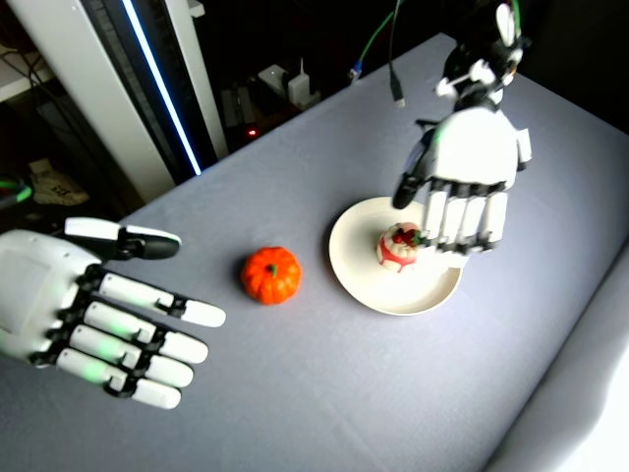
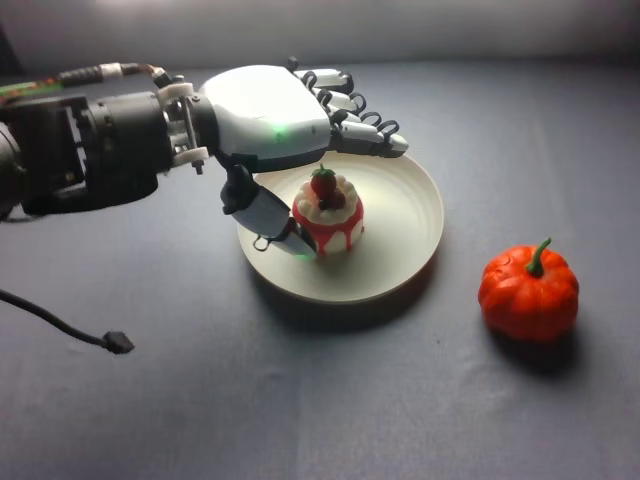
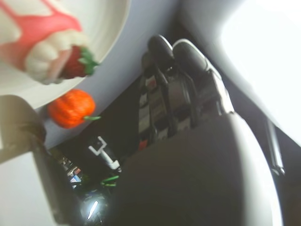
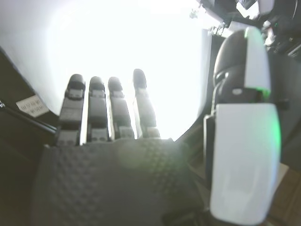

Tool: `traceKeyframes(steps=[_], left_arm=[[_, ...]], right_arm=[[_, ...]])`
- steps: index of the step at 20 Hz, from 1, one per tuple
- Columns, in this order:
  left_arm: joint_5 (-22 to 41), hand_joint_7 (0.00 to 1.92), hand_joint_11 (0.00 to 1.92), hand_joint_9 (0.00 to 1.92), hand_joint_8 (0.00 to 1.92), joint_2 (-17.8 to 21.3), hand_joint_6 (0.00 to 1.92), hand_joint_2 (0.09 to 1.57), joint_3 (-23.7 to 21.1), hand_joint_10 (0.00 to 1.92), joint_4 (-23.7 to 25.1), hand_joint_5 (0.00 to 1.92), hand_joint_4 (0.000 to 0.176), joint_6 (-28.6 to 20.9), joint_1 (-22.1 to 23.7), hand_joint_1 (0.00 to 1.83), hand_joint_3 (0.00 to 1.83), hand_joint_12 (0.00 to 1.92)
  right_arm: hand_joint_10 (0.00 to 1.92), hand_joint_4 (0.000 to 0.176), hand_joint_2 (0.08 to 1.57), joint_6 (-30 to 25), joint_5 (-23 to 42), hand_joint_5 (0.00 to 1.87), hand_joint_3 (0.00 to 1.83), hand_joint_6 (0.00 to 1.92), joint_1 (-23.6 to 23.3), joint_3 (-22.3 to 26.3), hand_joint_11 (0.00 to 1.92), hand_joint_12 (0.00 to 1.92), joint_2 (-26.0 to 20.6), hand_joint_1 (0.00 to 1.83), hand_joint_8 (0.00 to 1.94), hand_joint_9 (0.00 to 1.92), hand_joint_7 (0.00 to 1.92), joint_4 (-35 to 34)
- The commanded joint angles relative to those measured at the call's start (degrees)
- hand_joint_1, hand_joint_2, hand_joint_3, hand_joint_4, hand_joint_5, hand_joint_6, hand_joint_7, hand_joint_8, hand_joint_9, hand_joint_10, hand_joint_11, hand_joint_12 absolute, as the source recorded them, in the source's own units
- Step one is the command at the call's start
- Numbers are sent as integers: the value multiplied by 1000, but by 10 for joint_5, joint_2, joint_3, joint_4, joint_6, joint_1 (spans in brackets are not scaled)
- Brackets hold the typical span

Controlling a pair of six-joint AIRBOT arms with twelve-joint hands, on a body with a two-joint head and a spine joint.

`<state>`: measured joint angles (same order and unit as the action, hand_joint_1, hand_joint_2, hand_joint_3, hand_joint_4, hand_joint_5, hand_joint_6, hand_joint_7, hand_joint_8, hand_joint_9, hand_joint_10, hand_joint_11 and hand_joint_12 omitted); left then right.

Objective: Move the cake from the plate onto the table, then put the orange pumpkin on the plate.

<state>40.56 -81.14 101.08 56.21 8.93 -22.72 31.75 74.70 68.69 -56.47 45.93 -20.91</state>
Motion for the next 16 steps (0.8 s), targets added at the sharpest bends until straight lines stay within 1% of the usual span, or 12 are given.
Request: traceKeyframes(steps=[1,3,5,6,7,8,9,11,12,13,14,16], left_arm=[[41,579,1,355,18,-1,5,878,9,600,-40,324,0,1,0,837,0,1551],[38,691,0,349,48,-12,36,953,24,498,-48,477,0,1,-14,896,15,1420],[38,713,113,397,71,-17,60,1016,31,842,-62,688,0,1,-24,1030,3,1633],[38,719,310,475,309,-21,124,1048,37,1099,-70,800,0,1,-29,1100,4,1655],[35,691,451,554,748,-26,911,1129,43,1290,-74,871,0,1,-31,1129,6,1705],[31,809,563,646,1252,-33,1140,1193,55,1406,-76,778,0,1,-35,1175,4,1745],[30,815,597,641,1368,-36,1210,1212,60,1417,-77,751,0,1,-38,1177,3,1741],[29,556,492,538,1115,-39,1247,1197,66,1393,-88,798,0,1,-44,1117,1,1752],[29,593,497,547,1136,-39,1213,1187,67,1423,-92,823,0,1,-46,1124,0,1780],[28,593,497,547,1136,-41,1213,1187,69,1423,-93,823,0,1,-47,1124,0,1780],[27,771,571,604,1492,-46,1010,1195,74,1623,-93,881,0,1,-47,1211,0,1891],[28,657,546,508,1556,-48,1283,1248,76,1764,-95,798,0,1,-49,1162,8,1919]], right_arm=[[0,29,899,-2,70,176,0,198,-7,-2,0,0,-2,815,0,0,0,-7],[0,25,905,-4,68,182,0,200,-7,-2,0,0,-2,822,0,0,0,-2],[0,25,900,-4,68,174,0,196,-7,-2,0,0,-2,834,0,0,0,-2],[0,23,905,-4,68,177,1,197,-7,-2,0,0,-2,833,0,0,0,-2],[0,26,910,-5,68,182,2,199,-7,-2,0,0,-2,823,2,0,4,-2],[0,40,912,-5,68,189,3,202,-7,-2,0,0,-2,816,2,0,6,-1],[0,55,916,-5,68,194,5,204,-7,-2,0,0,-2,810,2,0,7,0],[0,34,907,-6,68,179,0,196,-8,-2,1,0,-2,806,4,0,12,0],[0,19,919,-6,68,169,5,191,-9,-2,0,0,-2,814,0,0,5,0],[0,19,919,-6,68,169,5,191,-9,-2,0,0,-2,814,0,0,5,0],[0,19,922,-7,68,181,5,195,-9,-2,1,0,-2,808,3,0,11,0],[0,27,930,-7,68,185,7,196,-9,-1,1,0,-2,810,3,0,11,1]])
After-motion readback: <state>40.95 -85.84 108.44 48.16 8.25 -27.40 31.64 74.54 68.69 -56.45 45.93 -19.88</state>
